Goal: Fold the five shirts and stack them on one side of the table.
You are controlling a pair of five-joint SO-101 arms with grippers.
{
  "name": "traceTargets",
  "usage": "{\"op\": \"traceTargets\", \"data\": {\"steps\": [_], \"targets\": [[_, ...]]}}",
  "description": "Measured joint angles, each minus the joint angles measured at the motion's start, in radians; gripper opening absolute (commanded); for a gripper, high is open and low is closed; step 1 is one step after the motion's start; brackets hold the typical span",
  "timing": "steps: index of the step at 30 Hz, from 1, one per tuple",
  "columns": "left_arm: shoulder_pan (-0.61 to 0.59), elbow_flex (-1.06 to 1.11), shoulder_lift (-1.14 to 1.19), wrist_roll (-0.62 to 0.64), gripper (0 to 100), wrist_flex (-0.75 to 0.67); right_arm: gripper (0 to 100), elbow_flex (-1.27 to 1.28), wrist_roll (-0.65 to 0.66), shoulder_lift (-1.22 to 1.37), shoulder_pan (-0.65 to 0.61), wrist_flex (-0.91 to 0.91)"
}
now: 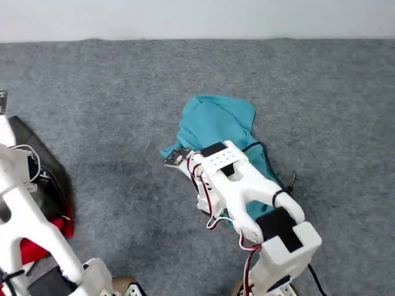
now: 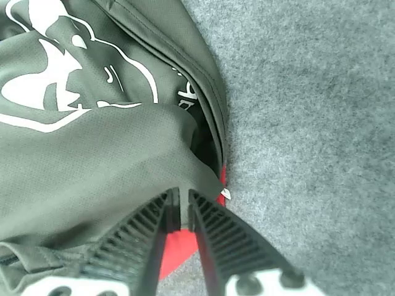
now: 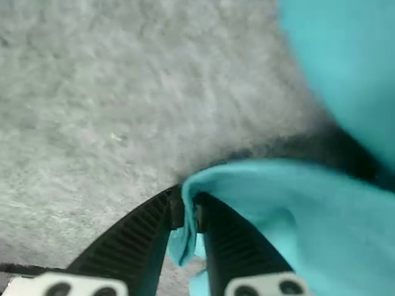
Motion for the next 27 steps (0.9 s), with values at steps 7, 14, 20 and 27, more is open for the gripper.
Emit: {"op": "traceTargets", "data": {"steps": [7,14,20,27], "targets": [[0.0,0.0,0.0,0.0,3,0.0,1.0,-0.018,0.0,0.012,-0.003,0.051],[0.0,0.0,0.0,0.0,3,0.0,1.0,-0.012,0.028,-0.207,0.054,0.249],[0.0,0.0,0.0,0.0,3,0.0,1.0,-0.012,0.117,-0.585,0.187,0.459],[0.11,0.0,-0.072,0.002,3,0.0,1.0,-0.012,0.287,-1.053,0.476,0.485]]}}
